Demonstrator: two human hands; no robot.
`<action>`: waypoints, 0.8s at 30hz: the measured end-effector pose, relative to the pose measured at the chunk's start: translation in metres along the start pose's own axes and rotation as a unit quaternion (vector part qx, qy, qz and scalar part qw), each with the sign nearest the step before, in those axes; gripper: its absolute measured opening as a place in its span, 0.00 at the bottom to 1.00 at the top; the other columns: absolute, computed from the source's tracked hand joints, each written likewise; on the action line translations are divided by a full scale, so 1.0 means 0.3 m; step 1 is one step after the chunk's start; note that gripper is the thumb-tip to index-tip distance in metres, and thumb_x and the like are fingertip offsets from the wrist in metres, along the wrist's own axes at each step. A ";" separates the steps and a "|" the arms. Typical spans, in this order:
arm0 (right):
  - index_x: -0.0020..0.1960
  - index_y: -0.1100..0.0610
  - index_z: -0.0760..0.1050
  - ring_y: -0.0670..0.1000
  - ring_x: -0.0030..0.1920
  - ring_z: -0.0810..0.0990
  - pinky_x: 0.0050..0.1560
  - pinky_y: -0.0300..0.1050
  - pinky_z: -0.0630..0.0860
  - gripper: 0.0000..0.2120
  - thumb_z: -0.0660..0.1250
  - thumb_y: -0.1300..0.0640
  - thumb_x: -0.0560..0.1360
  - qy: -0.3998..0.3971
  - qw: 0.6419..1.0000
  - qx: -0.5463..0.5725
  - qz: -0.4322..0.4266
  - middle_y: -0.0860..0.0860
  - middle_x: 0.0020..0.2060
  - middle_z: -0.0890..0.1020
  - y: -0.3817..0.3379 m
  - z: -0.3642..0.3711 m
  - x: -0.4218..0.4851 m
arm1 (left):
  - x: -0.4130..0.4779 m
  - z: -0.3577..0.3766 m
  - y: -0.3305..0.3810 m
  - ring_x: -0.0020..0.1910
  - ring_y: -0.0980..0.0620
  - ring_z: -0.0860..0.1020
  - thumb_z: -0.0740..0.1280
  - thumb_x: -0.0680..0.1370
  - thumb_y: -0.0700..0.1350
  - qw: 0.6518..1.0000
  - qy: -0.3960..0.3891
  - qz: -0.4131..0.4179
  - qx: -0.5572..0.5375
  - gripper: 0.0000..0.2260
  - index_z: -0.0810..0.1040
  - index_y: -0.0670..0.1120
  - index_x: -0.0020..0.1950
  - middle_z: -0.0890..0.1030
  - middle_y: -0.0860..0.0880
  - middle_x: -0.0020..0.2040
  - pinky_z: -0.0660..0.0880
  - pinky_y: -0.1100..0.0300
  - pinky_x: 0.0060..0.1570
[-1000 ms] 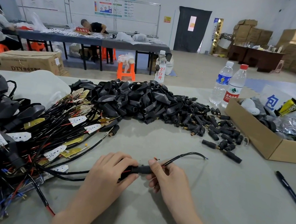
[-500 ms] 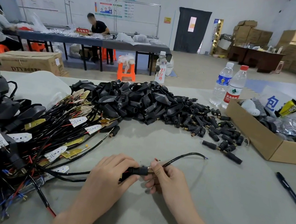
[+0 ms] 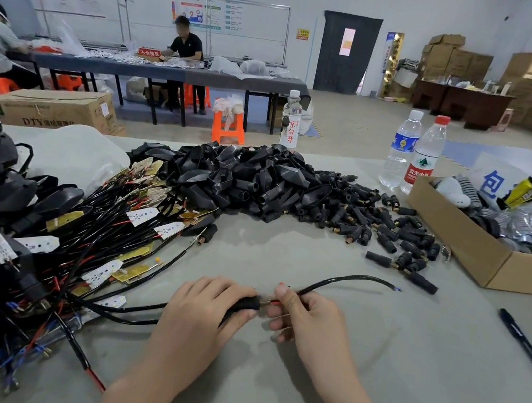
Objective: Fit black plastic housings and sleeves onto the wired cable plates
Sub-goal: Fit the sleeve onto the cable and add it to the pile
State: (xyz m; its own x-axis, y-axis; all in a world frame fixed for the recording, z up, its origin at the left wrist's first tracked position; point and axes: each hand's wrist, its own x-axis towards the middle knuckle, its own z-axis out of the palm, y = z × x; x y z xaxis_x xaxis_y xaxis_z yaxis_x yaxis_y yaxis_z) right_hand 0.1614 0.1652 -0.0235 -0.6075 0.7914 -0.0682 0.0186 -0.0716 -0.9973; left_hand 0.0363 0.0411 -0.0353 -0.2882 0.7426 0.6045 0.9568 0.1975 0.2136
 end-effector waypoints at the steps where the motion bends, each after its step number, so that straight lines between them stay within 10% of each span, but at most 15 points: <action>1: 0.38 0.60 0.81 0.50 0.30 0.82 0.28 0.40 0.76 0.13 0.69 0.54 0.78 0.006 1.000 0.003 -0.002 0.55 0.32 0.85 0.000 0.002 0.000 | 0.001 -0.002 0.001 0.46 0.54 0.78 0.62 0.78 0.57 1.000 -0.002 0.000 0.000 0.11 0.80 0.55 0.54 0.79 0.59 0.47 0.75 0.56 0.44; 12: 0.59 0.62 0.75 0.52 0.31 0.83 0.33 0.41 0.80 0.09 0.58 0.63 0.83 -0.028 0.996 0.084 0.006 0.56 0.46 0.84 -0.015 -0.020 -0.003 | -0.008 -0.018 -0.012 0.51 0.53 0.78 0.71 0.76 0.53 0.996 -0.037 -0.064 -0.048 0.16 0.78 0.51 0.62 0.78 0.56 0.55 0.76 0.52 0.52; 24: 0.60 0.47 0.82 0.64 0.51 0.85 0.41 0.47 0.83 0.35 0.46 0.78 0.77 -0.126 0.966 0.224 0.039 0.53 0.63 0.78 -0.026 0.017 -0.044 | -0.016 -0.042 -0.016 0.56 0.54 0.77 0.62 0.77 0.56 0.993 0.023 -0.097 -0.059 0.17 0.78 0.50 0.62 0.78 0.56 0.57 0.75 0.51 0.56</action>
State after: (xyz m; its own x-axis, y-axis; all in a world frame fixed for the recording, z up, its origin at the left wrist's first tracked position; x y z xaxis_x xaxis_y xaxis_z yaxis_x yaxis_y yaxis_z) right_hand 0.1652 0.1521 -0.0147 -0.7934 0.6039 -0.0761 -0.2393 -0.4245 -0.8732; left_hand 0.0327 0.0285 -0.0295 -0.4707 0.6675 0.5769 0.8726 0.2554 0.4163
